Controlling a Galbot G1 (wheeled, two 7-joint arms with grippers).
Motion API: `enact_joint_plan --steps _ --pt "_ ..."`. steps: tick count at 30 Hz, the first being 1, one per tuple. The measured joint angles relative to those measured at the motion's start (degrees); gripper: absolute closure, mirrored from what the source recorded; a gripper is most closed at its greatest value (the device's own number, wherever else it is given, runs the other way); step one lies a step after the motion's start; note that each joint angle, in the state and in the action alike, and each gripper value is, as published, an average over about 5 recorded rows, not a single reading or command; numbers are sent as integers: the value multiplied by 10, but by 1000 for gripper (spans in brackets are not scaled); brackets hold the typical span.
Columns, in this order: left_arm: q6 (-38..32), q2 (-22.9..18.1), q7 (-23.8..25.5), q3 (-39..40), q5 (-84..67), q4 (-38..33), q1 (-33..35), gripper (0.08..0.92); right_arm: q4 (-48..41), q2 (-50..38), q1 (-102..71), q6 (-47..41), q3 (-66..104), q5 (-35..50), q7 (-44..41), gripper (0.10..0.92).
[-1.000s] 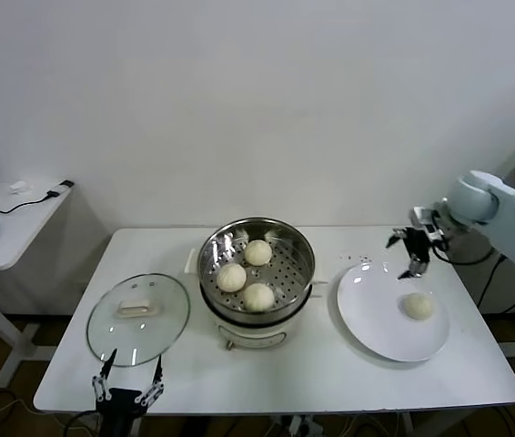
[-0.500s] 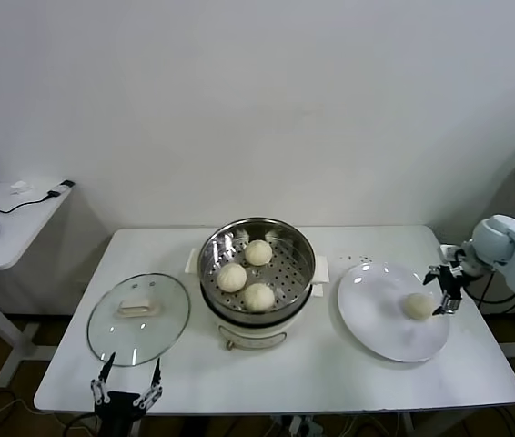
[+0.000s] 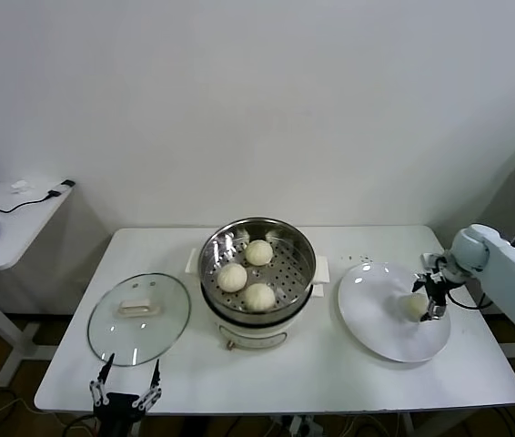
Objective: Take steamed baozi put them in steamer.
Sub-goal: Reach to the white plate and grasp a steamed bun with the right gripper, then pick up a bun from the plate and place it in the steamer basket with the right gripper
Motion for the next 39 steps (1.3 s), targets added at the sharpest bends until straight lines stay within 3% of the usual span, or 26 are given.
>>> enact_joint_plan --steps 11,22,29,39 --pt "-1 -2 -3 3 4 -2 2 177 -22 12 6 0 -1 -6 -7 416" --pt "-1 -1 -4 5 8 -3 5 177 -8 2 42 -17 -46 40 -6 455" --pt "-3 -1 -4 13 9 0 6 177 17 10 149 -45 -159 155 5 456" --pt "1 -1 -8 28 5 -1 -3 177 67 83 365 -100 -387 408 30 453"
